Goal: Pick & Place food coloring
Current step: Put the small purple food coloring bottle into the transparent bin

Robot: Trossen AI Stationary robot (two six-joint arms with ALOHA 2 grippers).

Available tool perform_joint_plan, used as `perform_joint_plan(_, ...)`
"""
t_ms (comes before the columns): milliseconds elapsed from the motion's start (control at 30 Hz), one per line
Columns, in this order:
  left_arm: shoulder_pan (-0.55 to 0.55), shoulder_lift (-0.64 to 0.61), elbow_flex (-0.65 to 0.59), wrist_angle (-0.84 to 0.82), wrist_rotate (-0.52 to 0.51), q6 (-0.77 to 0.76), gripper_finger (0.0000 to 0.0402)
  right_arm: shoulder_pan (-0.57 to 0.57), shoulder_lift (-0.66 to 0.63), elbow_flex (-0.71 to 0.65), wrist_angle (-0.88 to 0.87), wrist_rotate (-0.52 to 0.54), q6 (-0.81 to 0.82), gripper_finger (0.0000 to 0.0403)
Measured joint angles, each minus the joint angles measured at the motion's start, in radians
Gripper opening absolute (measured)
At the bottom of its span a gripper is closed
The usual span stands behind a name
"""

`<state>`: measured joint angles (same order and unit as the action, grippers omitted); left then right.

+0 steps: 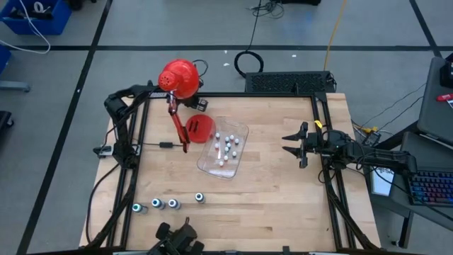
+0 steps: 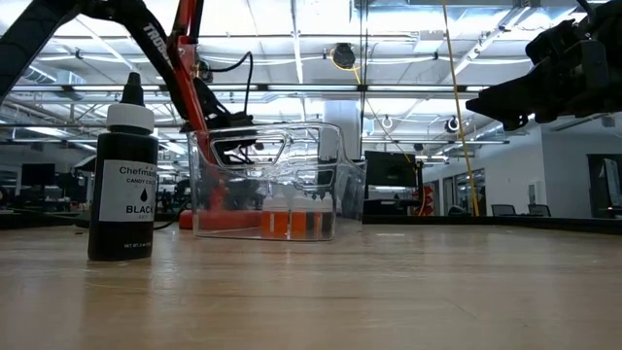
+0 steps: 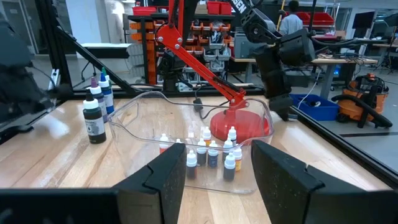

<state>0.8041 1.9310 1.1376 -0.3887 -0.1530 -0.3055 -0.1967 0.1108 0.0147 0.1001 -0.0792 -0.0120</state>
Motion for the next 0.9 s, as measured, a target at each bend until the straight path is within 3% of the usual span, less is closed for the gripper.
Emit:
perform_joint_plan(133, -0.021, -0.094, -0.004, -0.055, -0.086, 0.016, 0.0068, 0.0, 0.0, 0.0, 0.0, 0.0, 0.0, 0.0169)
perform_joint_plan(400, -0.006, -0.408, 0.003, -0.037, -0.181, 0.039, 0.0068, 0.0, 0.0, 0.0, 0.0, 0.0, 0.0, 0.0169)
perform_joint_plan(700, 0.126, -0.725, 0.003, 0.047, -0.226, 0.033, 0.0068, 0.0, 0.0, 0.0, 0.0, 0.0, 0.0, 0.0169)
perform_joint_plan(900, 0.212, -0.836, 0.007, 0.05, -0.217, 0.022, 0.0068, 0.0, 0.0, 0.0, 0.0, 0.0, 0.0, 0.0169)
